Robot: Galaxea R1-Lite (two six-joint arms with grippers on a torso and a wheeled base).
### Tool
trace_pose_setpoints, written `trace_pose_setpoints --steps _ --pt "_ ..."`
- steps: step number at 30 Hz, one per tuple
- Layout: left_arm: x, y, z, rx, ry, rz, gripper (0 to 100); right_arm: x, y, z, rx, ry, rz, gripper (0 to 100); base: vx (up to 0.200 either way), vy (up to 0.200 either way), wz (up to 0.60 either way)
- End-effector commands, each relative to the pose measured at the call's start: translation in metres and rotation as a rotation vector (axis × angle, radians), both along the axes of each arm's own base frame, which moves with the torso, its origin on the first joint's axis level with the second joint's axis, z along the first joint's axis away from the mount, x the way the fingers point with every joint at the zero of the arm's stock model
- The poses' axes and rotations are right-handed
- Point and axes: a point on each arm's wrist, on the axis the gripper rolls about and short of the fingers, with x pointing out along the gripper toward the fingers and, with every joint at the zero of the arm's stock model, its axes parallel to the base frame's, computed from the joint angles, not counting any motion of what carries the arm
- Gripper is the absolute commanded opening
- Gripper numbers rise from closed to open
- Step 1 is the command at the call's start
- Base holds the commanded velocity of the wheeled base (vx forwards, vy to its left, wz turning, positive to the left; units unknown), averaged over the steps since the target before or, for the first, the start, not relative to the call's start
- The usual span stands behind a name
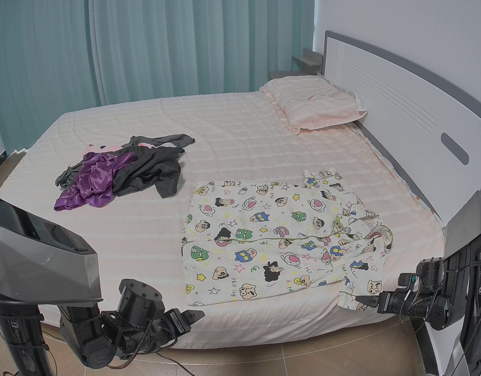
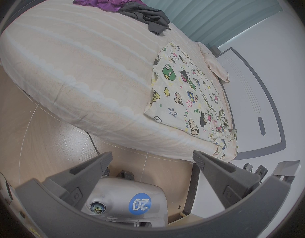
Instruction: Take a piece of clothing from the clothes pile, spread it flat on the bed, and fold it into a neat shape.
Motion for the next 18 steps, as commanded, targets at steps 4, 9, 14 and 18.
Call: trace_pose_setpoints --steps 4,9,14,18 --pt "0.000 0.000 0.000 0.000 0.001 0.001 100 0.006 -0.023 -0.035 -0.083 0.027 -0.005 100 0.000 0.000 0.00" --pt "0.000 0.000 -0.001 0.001 0.002 0.001 100 0.008 -0.022 -0.036 -0.099 0.013 0.011 100 0.000 0.000 0.00" --pt "0.000 0.000 -0.001 0.000 0.002 0.002 100 0.021 -0.021 -0.036 -0.105 -0.037 0.019 100 0.000 0.000 0.00" --pt "0.000 0.000 -0.001 0.000 0.002 0.002 100 0.023 -0.020 -0.036 -0.107 -0.049 0.025 100 0.000 0.000 0.00"
